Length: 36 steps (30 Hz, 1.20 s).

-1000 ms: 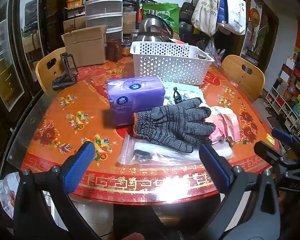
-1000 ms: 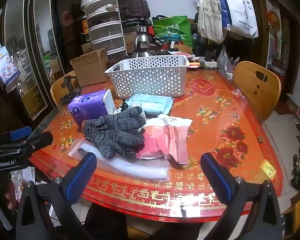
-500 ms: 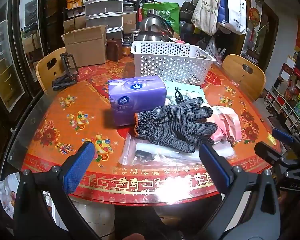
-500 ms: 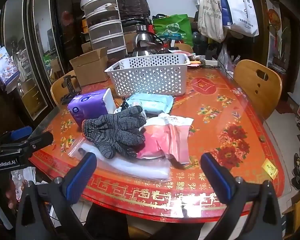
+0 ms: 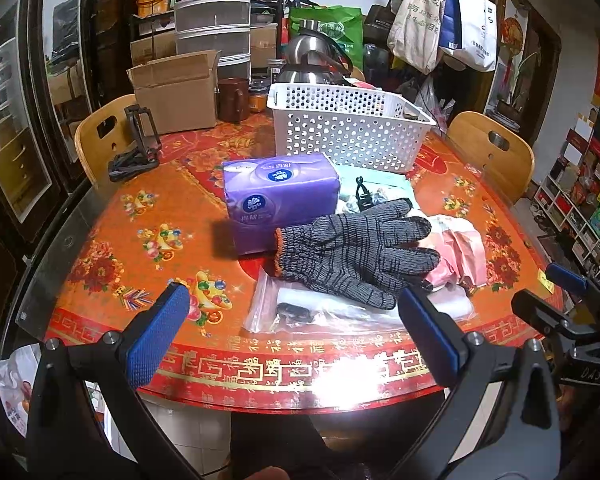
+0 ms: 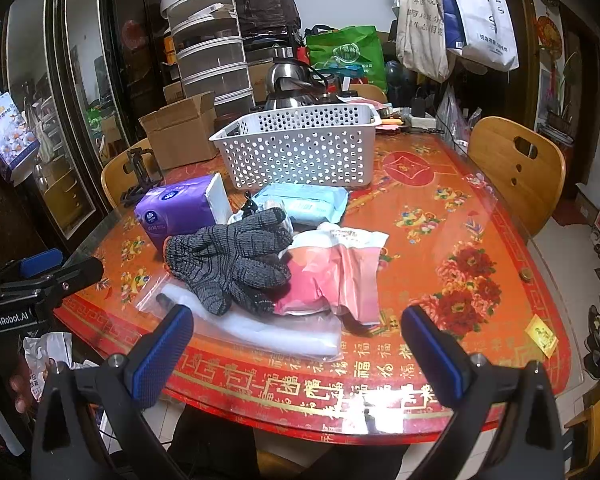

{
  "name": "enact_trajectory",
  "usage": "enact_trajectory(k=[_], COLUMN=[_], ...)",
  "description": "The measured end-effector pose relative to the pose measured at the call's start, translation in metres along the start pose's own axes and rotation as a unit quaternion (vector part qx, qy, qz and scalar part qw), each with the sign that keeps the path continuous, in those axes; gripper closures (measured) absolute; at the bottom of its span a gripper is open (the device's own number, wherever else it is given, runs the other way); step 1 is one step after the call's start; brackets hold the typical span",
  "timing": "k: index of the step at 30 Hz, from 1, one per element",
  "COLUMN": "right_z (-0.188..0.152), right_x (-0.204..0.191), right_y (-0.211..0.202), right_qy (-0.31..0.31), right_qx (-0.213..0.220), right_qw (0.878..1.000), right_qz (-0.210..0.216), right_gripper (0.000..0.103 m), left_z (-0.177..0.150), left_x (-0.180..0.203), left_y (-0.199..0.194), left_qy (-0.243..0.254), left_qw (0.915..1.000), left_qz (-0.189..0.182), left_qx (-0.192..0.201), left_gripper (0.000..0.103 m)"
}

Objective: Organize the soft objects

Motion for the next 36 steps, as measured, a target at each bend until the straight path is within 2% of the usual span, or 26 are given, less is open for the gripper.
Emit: enact_trajectory(k=[36], right_z=[-0.0046], right_x=[-0.0039], right_y=[0.0039], right_qy=[-0.006], right_qx=[-0.01], right_qw=[1.0], right_qz=[0.003], right_gripper=[0.0], left_z=[0.0017], left_x=[0.0], left_y=[-0.0026], left_qy=[0.0], left_qw=[1.0], left_qz=[-0.001], left_qx=[-0.002], left_gripper=[0.0])
Point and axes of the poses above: each gripper's, at about its wrist camera, not at the fingertips, and y roughly the way its jaws point, x to its right, z to its top, the point moved 8 cm from there along y, roughly the way its jaws point, and after that the axes turned 11 degrees about -z, right-handed, at the moved point
